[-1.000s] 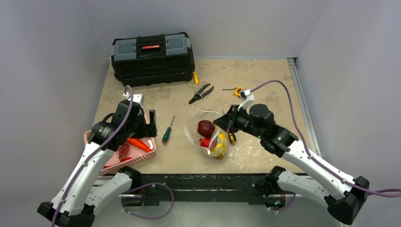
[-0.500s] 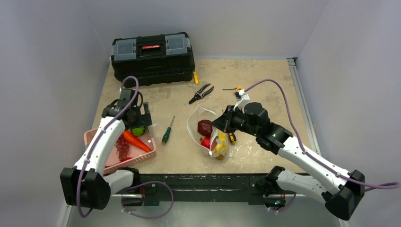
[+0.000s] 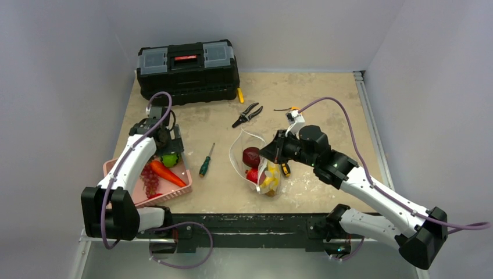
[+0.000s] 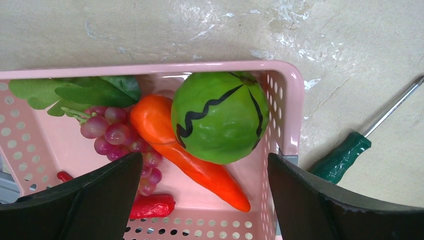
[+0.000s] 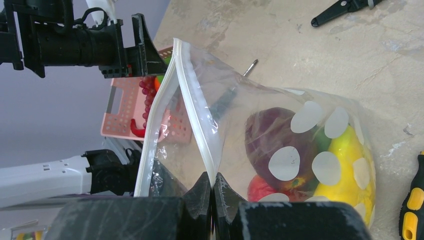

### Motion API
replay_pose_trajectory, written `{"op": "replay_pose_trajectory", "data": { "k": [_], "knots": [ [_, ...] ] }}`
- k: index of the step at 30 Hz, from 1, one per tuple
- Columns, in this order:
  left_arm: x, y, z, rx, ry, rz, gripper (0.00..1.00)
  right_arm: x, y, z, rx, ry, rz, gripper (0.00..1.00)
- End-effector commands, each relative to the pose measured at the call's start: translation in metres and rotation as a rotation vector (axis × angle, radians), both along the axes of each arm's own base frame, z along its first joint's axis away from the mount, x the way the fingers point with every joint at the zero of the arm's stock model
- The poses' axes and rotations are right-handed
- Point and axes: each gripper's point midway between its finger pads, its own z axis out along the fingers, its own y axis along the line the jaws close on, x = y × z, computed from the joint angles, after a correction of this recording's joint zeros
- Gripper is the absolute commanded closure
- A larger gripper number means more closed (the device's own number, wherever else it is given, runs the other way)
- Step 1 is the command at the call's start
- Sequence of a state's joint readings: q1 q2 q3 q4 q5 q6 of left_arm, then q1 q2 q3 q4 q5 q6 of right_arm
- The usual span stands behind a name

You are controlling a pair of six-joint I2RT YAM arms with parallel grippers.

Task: Place the food in the zip-top bag and seal the zipper

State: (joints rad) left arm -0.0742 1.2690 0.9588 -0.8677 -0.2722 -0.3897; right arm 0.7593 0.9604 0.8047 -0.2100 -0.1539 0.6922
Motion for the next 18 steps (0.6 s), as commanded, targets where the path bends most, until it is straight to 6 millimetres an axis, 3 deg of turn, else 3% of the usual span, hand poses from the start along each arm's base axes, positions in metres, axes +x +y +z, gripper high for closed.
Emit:
{"op": "replay_pose_trajectory", "data": {
  "k": [1, 13, 18],
  "knots": [
    [0.008, 0.009, 0.004, 0.042, -0.047, 0.011, 0.07, 0.003, 0.009, 0.023, 0.052, -0.055, 0.028, 1.0],
    [-0.002, 0.006, -0.02, 0.007, 0.046, 0.007, 0.09, 0.0, 0.007, 0.025, 0.053, -0.06, 0.031, 1.0],
    [0.005, 0.007, -0.029, -0.019, 0.076, 0.013, 0.17, 0.0, 0.008, 0.026, 0.059, -0.066, 0.039, 1.0]
  ]
}}
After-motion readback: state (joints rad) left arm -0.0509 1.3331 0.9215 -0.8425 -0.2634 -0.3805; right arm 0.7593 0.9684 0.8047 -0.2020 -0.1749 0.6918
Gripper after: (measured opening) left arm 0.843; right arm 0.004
